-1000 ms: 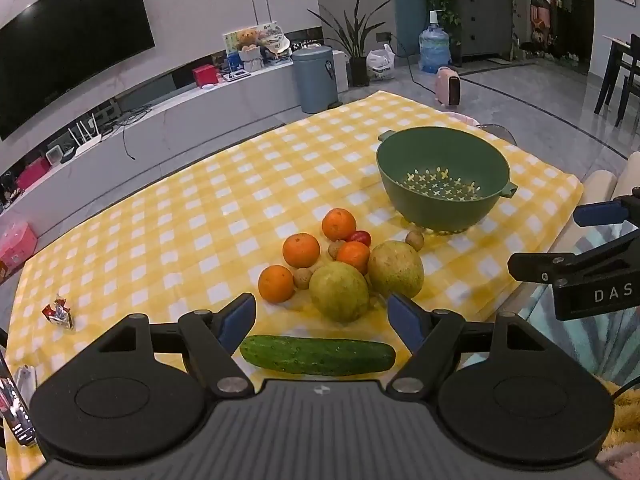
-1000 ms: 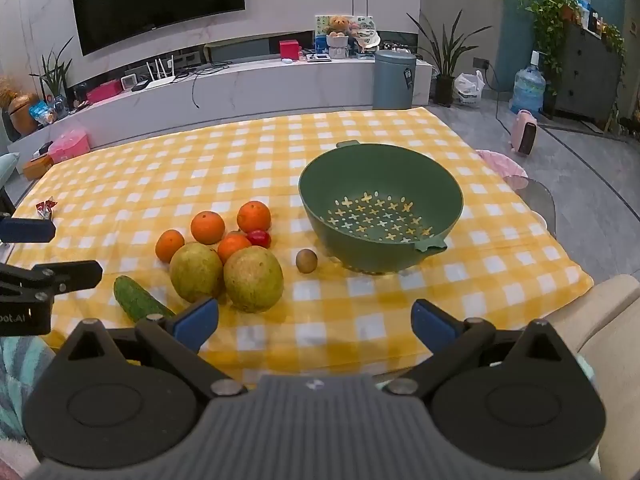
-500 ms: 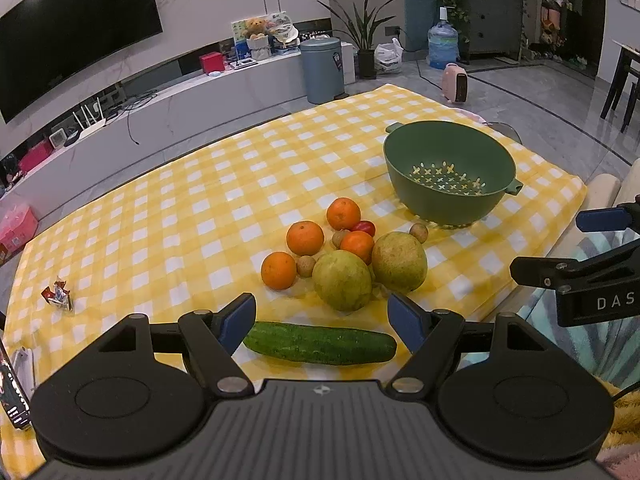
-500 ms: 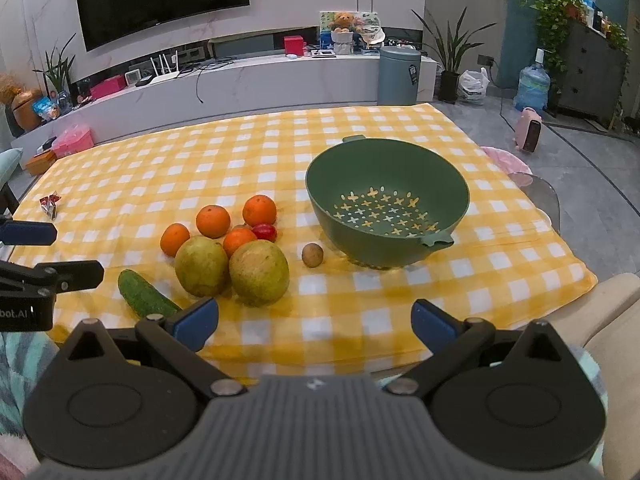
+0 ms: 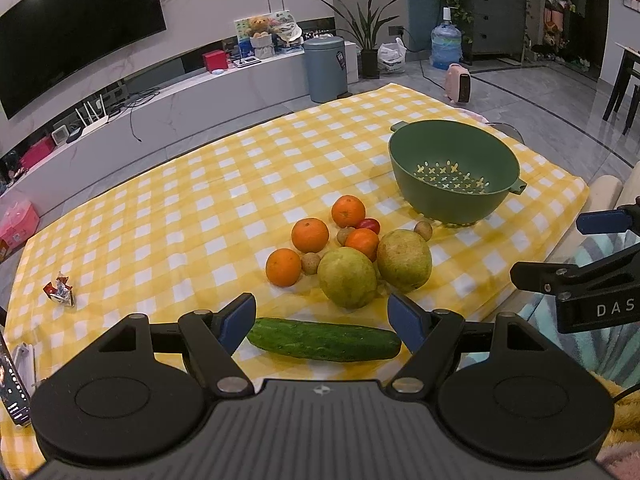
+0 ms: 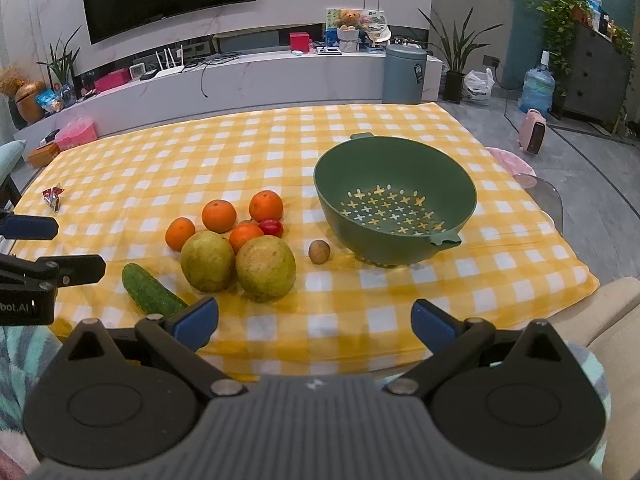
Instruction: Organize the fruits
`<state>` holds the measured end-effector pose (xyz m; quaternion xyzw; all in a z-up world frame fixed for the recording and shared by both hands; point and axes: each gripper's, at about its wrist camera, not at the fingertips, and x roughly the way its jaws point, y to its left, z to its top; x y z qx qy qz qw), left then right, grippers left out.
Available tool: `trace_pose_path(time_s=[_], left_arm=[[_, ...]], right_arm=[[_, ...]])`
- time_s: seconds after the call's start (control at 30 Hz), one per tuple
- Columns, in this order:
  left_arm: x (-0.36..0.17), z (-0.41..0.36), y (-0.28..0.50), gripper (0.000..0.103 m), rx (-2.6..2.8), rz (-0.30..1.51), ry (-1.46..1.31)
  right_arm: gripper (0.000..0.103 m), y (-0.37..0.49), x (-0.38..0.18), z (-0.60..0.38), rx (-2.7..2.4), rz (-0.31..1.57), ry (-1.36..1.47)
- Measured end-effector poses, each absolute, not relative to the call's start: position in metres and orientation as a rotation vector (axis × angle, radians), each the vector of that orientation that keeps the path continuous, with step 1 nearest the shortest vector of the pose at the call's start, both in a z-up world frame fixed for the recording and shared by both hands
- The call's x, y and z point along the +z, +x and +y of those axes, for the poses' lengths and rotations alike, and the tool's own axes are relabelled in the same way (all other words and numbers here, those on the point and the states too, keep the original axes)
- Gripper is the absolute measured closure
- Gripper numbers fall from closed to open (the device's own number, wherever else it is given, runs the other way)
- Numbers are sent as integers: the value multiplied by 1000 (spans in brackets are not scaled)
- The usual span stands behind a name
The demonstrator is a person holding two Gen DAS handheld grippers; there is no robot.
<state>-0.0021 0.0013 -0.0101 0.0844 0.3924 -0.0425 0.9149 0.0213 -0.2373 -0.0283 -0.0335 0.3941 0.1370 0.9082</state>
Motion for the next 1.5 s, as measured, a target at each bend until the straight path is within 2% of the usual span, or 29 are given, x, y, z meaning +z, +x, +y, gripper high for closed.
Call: trace_pose_path(time_s=[1.5], left_arm=[[-10,6,-2,15,-88,809,167]], right_arm=[[4,23,-34,-233,293,836,-77]])
